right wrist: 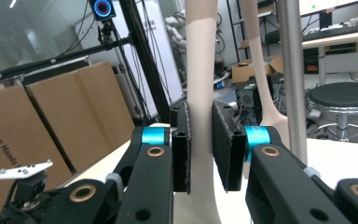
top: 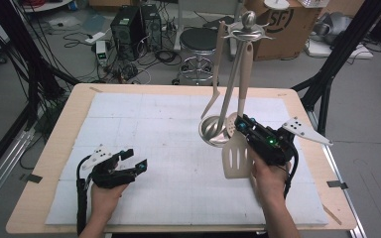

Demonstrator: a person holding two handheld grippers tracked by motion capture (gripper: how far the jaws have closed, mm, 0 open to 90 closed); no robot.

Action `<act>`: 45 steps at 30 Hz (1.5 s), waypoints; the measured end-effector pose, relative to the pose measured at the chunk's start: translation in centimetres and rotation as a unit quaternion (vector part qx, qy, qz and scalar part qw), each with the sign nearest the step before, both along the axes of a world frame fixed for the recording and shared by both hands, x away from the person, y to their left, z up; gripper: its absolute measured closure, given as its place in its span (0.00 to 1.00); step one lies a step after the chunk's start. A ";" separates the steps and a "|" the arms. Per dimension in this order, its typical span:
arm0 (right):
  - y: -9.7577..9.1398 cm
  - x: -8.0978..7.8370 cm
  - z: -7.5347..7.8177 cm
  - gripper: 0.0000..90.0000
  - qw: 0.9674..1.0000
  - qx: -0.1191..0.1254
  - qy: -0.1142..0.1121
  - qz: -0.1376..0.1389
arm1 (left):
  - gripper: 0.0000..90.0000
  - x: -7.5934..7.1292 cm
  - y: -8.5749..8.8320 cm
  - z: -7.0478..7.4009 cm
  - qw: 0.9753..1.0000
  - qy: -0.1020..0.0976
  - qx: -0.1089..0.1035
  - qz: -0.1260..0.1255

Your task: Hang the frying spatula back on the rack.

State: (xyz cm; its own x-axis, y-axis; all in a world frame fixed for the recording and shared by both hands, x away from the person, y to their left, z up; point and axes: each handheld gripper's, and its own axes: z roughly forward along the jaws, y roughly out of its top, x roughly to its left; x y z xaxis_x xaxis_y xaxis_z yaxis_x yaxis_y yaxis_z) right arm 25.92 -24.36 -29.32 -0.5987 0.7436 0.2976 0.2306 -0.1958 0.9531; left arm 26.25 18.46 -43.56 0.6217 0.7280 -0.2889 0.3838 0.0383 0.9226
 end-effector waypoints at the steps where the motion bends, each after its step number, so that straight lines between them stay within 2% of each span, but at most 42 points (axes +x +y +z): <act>1: -0.1 0.0 0.1 0.88 1.000 0.000 -0.002 -0.003 | 0.29 0.0 0.0 0.0 1.000 0.000 0.000 0.002; 7: -0.3 0.3 0.1 0.88 1.000 -0.010 0.002 -0.015 | 0.29 0.0 -0.1 0.0 1.000 0.001 0.001 -0.001; 14: -0.2 2.2 -0.4 0.88 0.999 -0.016 0.020 -0.027 | 0.29 0.0 0.0 0.0 1.000 0.000 -0.003 0.002; 22: 0.1 3.0 -1.0 0.87 0.999 -0.028 0.021 -0.029 | 0.29 0.0 0.0 0.0 1.000 -0.001 -0.004 0.001; 27: -0.1 3.6 -1.2 0.83 0.999 -0.015 0.030 -0.028 | 0.29 0.0 0.1 0.0 1.000 -0.002 -0.004 0.001; 29: -0.4 3.8 -1.3 0.76 0.999 0.002 0.040 -0.030 | 0.29 0.0 0.1 0.0 1.000 -0.001 -0.005 0.001; 31: -0.6 4.0 -1.4 0.74 0.998 0.010 0.046 -0.031 | 0.29 0.1 0.0 0.0 1.000 -0.001 -0.004 0.000; 41: -1.5 4.1 -1.2 0.66 0.998 0.033 0.044 -0.043 | 0.29 0.1 0.0 0.0 1.000 0.000 -0.001 -0.002; 45: -1.7 4.0 -1.0 0.63 0.997 0.050 0.030 -0.041 | 0.29 0.1 0.0 0.0 1.000 0.000 -0.002 -0.002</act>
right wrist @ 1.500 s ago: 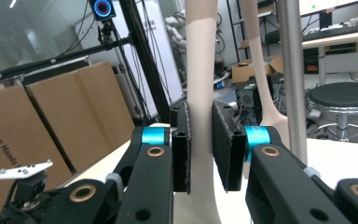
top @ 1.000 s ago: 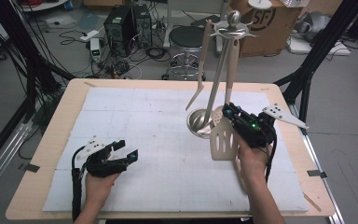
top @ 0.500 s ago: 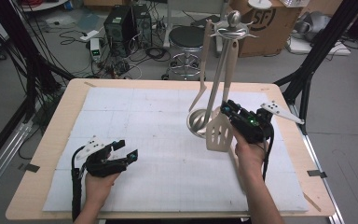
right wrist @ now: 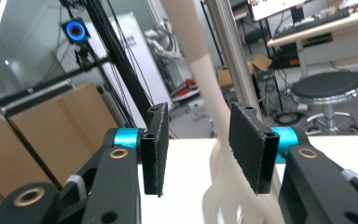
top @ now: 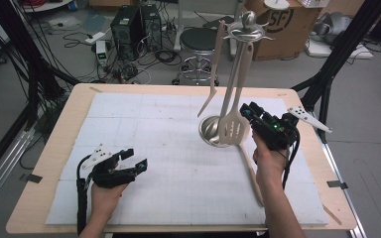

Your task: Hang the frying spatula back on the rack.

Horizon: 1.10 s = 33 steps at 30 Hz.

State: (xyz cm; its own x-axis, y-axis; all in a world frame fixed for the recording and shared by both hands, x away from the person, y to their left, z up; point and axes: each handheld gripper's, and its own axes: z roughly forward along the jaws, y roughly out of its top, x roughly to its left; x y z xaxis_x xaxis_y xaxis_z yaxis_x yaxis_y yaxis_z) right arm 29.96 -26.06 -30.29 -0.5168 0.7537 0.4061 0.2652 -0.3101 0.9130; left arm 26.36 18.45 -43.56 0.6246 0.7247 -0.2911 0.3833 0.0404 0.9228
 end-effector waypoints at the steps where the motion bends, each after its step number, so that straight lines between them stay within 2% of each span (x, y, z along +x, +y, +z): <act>1: 0.0 0.0 0.1 0.63 1.000 0.009 -0.005 -0.001 | 0.29 0.0 0.0 0.0 1.000 0.000 0.001 0.001; 3: -0.2 0.0 0.3 0.63 1.000 0.013 -0.011 -0.005 | 0.29 0.0 0.0 0.0 1.000 -0.001 0.002 0.001; 6: -0.4 0.1 0.5 0.61 0.999 0.034 -0.011 -0.006 | 0.29 0.0 0.0 0.0 1.000 0.001 -0.003 0.001; 18: -1.2 0.1 2.7 0.60 0.997 0.057 -0.044 -0.025 | 0.29 0.3 -0.4 -0.1 1.000 0.000 0.000 -0.003; 22: -1.2 0.3 3.6 0.61 0.997 0.051 -0.055 -0.029 | 0.29 0.4 -0.5 -0.1 1.000 0.000 -0.001 -0.004; 25: -1.1 0.5 4.1 0.62 0.997 0.051 -0.053 -0.029 | 0.29 0.5 -0.5 -0.1 1.000 0.001 -0.001 -0.005; 33: -0.8 1.1 4.8 0.62 0.996 0.044 -0.063 -0.034 | 0.29 0.6 -0.5 -0.1 1.000 -0.002 -0.002 -0.003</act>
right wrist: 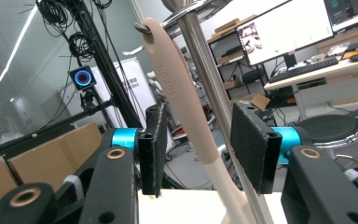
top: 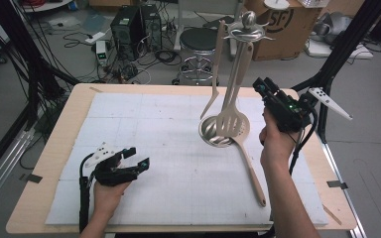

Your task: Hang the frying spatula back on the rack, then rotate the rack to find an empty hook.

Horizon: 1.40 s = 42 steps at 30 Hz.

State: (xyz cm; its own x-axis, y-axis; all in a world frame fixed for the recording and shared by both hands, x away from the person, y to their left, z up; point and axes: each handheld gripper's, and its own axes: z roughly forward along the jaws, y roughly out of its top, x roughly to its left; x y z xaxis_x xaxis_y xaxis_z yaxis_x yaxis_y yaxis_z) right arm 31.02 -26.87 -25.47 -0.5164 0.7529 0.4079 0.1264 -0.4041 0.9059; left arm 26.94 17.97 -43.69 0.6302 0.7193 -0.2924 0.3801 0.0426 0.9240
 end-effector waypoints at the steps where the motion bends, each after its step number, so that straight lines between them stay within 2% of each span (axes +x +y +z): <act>1: 0.1 0.0 0.1 0.62 1.000 -0.001 -0.001 0.000 | 0.29 0.0 0.0 0.0 1.000 0.000 0.000 0.000; 15: 0.4 0.5 2.0 0.62 1.000 -0.005 -0.020 -0.004 | 0.29 0.0 -0.1 0.0 1.000 0.001 0.001 0.000; 23: 0.3 1.0 2.4 0.62 1.000 0.001 -0.020 -0.013 | 0.29 -0.1 -0.1 0.1 1.000 0.001 0.003 -0.003; 31: 0.5 1.5 3.0 0.75 0.999 0.001 -0.034 -0.005 | 0.29 -0.1 0.1 0.1 1.000 0.001 0.001 -0.002; 36: 0.7 1.6 3.0 0.85 0.999 -0.002 -0.036 -0.012 | 0.29 -0.1 0.1 0.1 1.000 0.002 0.001 -0.003; 42: 1.0 1.7 3.2 1.00 0.998 -0.014 -0.050 -0.025 | 0.29 -0.1 0.1 0.1 1.000 0.002 0.000 -0.002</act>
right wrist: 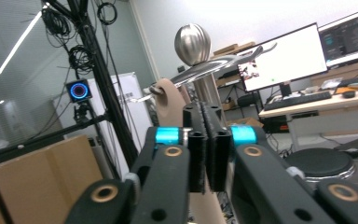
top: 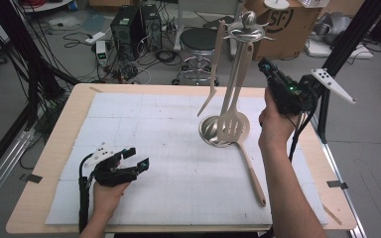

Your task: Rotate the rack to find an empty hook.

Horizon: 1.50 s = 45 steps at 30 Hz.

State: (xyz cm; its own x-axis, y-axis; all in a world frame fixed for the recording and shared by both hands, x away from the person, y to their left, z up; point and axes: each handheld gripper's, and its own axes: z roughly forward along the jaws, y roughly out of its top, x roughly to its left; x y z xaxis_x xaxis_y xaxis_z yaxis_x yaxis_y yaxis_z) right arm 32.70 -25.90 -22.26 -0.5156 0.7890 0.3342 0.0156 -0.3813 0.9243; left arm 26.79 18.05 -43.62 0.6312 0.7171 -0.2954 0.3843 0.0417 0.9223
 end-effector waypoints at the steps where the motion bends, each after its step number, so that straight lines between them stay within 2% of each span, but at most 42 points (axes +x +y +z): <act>1: 0.0 0.1 0.1 1.00 1.000 -0.001 0.001 -0.002 | 0.29 0.0 0.0 0.0 1.000 0.000 -0.001 -0.001; 7: 0.3 0.7 0.6 1.00 1.000 0.011 0.008 -0.001 | 0.29 0.0 0.1 0.0 1.000 0.003 -0.002 -0.001; 8: 0.3 0.9 0.7 1.00 1.000 0.012 0.004 -0.002 | 0.29 0.0 0.1 0.0 1.000 0.002 -0.004 0.000; 15: 0.8 1.8 1.6 1.00 1.000 0.015 0.008 -0.003 | 0.29 -0.1 0.2 0.0 1.000 0.000 -0.004 0.002; 20: 1.3 2.4 1.4 1.00 1.000 0.018 0.014 -0.002 | 0.29 -0.1 0.4 0.0 1.000 -0.001 -0.004 0.002; 29: 1.6 2.5 1.4 1.00 1.000 0.017 0.012 -0.007 | 0.29 -0.2 0.3 0.0 1.000 0.001 -0.005 0.002; 45: 3.5 2.2 1.7 1.00 1.000 0.006 0.006 0.014 | 0.29 -0.3 0.5 0.0 1.000 0.001 -0.002 0.004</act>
